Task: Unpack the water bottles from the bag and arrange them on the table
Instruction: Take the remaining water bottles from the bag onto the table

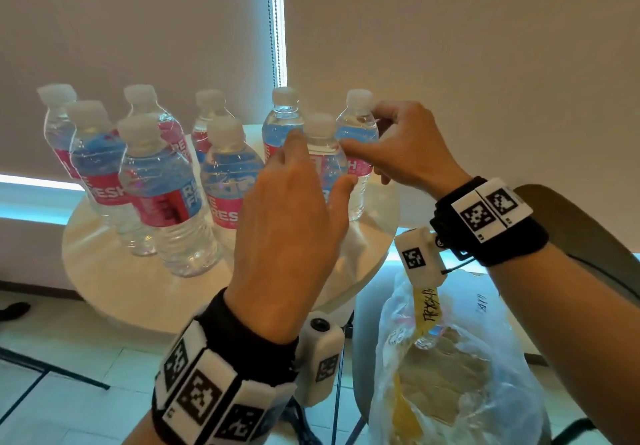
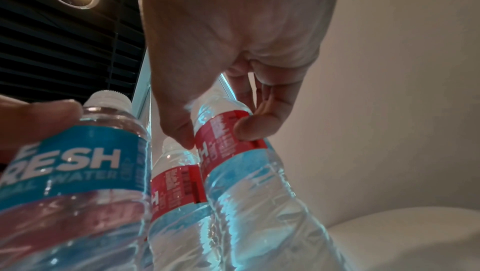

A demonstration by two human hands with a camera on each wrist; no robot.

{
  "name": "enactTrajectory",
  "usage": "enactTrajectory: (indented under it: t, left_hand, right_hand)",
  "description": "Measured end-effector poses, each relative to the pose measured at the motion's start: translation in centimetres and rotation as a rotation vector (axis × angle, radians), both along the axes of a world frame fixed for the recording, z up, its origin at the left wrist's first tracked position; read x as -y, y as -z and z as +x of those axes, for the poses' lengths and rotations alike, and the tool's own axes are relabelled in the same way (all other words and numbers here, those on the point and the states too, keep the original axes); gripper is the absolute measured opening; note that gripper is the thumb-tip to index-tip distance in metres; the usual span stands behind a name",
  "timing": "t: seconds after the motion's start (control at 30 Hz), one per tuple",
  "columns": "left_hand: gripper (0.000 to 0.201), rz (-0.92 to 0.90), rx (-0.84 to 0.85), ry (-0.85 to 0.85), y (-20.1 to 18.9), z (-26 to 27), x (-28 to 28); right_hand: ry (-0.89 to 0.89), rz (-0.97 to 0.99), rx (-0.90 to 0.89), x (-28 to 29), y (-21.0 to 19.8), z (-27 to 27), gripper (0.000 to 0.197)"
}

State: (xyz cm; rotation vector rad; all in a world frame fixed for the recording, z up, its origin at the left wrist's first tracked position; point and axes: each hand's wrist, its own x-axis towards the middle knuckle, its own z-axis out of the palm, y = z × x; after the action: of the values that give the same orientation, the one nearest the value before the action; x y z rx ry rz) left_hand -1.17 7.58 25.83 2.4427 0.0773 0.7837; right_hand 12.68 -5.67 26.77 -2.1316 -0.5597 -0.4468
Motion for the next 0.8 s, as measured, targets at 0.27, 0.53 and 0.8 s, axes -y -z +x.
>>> enactTrajectory:
  t: [0.27,0.53,0.8]
  left_hand:
    - [0.079,-0.058,0.041,0.029,0.8,-0.7,0.1]
    - [0.047,0.045,0.402,0.134,1.3,-3.3,0.5]
    - [0.013,-0.274,0.017,0.712,9.8,-3.8,7.5]
  right_hand:
    - [-0.015,0.019,0.004,0.6,0.6,-0.4,0.057]
    - [0.106,0.121,-0.014,4.8,2.5,-3.0,0.056]
    - [0.241,0.294,-0.168,12.8,12.5,-10.6,0.013]
